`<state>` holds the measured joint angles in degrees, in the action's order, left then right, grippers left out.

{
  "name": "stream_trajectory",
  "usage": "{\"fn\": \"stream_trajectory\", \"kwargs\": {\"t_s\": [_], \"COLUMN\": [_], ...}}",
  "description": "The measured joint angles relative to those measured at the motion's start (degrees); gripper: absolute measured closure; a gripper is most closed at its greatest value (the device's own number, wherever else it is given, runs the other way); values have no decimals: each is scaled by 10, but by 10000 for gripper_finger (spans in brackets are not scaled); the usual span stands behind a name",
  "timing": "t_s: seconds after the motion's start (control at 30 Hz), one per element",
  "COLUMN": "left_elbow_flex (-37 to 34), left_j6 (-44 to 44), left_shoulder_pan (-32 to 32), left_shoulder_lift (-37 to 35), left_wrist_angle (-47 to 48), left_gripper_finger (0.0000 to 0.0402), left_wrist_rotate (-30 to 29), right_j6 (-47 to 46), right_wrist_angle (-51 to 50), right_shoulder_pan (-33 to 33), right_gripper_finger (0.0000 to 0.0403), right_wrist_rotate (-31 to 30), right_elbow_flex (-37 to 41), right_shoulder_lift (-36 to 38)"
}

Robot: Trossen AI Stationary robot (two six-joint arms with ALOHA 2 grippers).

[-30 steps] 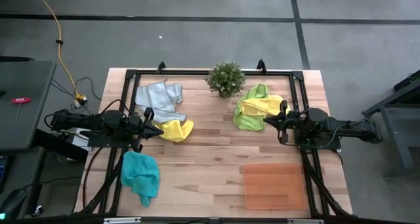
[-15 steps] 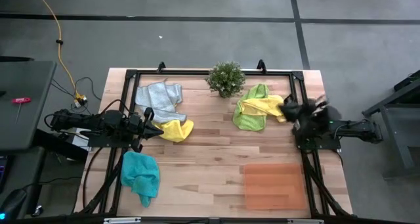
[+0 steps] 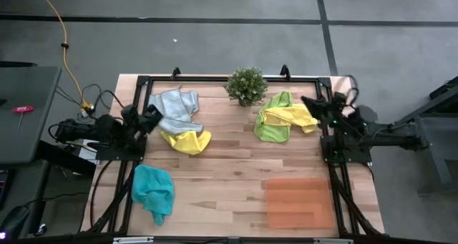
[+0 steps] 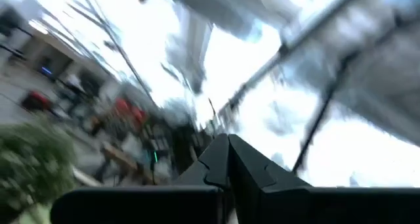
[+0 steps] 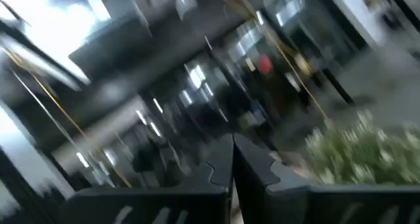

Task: Fold microfiber towels
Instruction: Fold the right yellow microfiber towel

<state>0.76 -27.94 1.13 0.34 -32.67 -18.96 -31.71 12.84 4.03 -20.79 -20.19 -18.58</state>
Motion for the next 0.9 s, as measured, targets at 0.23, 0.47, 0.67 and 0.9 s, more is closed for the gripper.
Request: {"fn": "stream_trajectory", "kwargs": {"t_s": [0.23,0.47,0.67,0.9], "left_elbow_flex": [20,46,54,54], "left_j6": [-70,-73,-75,-80], "left_shoulder_pan": [0,0,0,0], "left_shoulder_lift": [25,124,177,189], "left_wrist_angle": [38,59,58,57], "left_gripper_finger": [401,401,401,401], "left_wrist_rotate": [31,37,58,59], "right_j6": [-113,-143,15,162], "right_wrist_angle": [-389,-745,-893,-902], "right_shoulder_pan": [20,102,172,235], "right_gripper_finger": [401,326,236,209], "right_wrist_rotate": [0,124,173,161], "right_elbow_flex": [-195,-338,-380,-366], "right_shoulder_lift": [-175,-370,-532,-674]}}
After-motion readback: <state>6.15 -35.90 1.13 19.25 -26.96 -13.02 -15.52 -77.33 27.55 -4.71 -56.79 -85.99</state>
